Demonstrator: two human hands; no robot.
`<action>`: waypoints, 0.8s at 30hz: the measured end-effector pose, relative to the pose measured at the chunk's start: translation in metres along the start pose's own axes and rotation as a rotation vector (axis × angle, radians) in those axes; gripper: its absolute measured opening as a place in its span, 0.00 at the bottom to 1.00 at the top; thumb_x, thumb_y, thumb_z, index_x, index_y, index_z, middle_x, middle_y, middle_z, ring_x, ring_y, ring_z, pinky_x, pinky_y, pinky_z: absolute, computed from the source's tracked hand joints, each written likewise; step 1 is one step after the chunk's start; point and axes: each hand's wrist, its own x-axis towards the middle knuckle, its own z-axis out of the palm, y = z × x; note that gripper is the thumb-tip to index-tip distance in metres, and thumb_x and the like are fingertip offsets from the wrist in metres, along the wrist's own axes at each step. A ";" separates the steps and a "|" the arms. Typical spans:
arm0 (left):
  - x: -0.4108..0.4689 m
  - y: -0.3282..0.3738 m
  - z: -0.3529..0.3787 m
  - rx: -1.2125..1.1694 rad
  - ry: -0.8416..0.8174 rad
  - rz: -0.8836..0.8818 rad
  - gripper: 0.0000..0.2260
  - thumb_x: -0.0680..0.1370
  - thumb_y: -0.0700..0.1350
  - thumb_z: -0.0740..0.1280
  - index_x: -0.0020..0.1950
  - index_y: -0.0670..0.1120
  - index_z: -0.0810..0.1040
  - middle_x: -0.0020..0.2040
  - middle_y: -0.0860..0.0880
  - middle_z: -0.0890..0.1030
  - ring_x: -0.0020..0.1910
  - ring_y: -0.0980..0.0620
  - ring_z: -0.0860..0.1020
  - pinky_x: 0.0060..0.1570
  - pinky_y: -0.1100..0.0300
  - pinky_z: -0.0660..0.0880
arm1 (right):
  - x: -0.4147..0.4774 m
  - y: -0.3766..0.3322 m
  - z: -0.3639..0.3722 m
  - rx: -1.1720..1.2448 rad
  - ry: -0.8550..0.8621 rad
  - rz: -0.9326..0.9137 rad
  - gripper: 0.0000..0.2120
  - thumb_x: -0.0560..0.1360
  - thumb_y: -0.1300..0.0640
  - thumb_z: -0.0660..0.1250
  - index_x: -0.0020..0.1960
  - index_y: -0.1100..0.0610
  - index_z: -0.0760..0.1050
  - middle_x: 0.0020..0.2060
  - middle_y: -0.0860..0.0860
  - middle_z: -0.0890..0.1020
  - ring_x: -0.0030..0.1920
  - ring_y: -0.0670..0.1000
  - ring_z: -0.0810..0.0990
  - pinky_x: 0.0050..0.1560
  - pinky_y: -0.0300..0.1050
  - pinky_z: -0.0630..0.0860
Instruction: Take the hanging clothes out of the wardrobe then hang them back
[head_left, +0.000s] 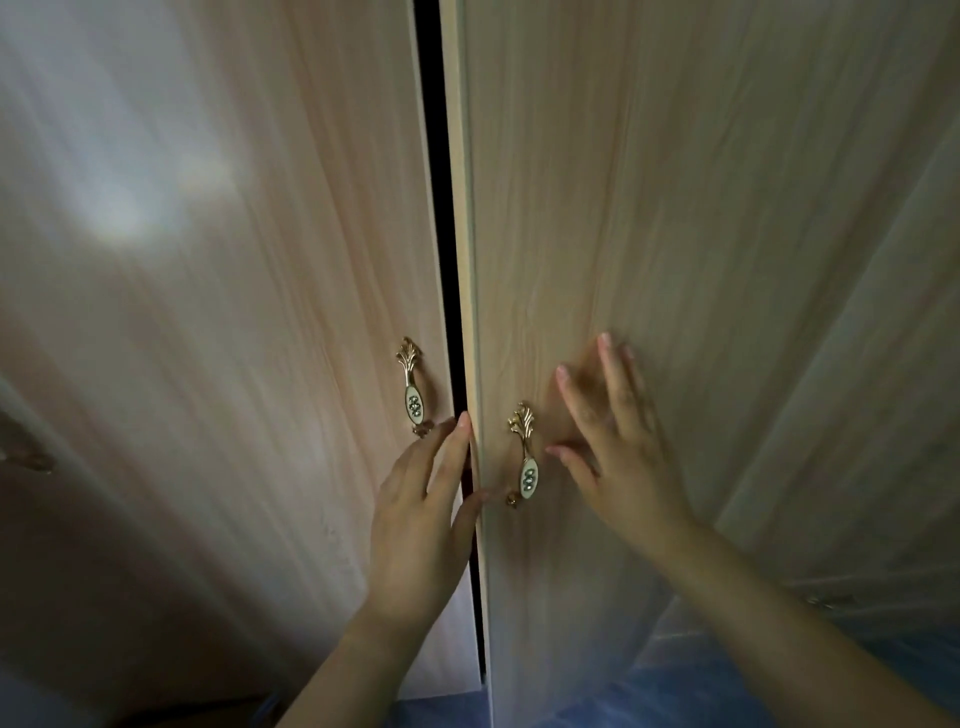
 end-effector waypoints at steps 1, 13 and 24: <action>0.005 -0.007 0.005 -0.003 0.000 0.017 0.36 0.72 0.46 0.71 0.75 0.51 0.57 0.66 0.46 0.71 0.64 0.48 0.69 0.61 0.57 0.69 | 0.003 0.001 0.006 -0.018 0.007 0.004 0.42 0.68 0.55 0.74 0.74 0.47 0.53 0.74 0.56 0.51 0.75 0.58 0.50 0.71 0.56 0.59; 0.052 -0.049 0.046 0.097 0.156 0.077 0.22 0.76 0.51 0.64 0.70 0.50 0.66 0.71 0.44 0.63 0.69 0.42 0.62 0.64 0.41 0.65 | 0.036 0.006 0.054 -0.218 0.068 0.118 0.31 0.73 0.49 0.64 0.73 0.49 0.57 0.73 0.56 0.55 0.74 0.57 0.51 0.69 0.57 0.61; 0.054 -0.046 0.053 0.204 0.189 0.032 0.20 0.80 0.55 0.58 0.70 0.51 0.67 0.72 0.44 0.62 0.68 0.41 0.64 0.64 0.43 0.63 | 0.038 0.005 0.056 -0.276 0.031 0.183 0.41 0.67 0.51 0.74 0.73 0.46 0.56 0.74 0.53 0.53 0.74 0.56 0.52 0.67 0.55 0.63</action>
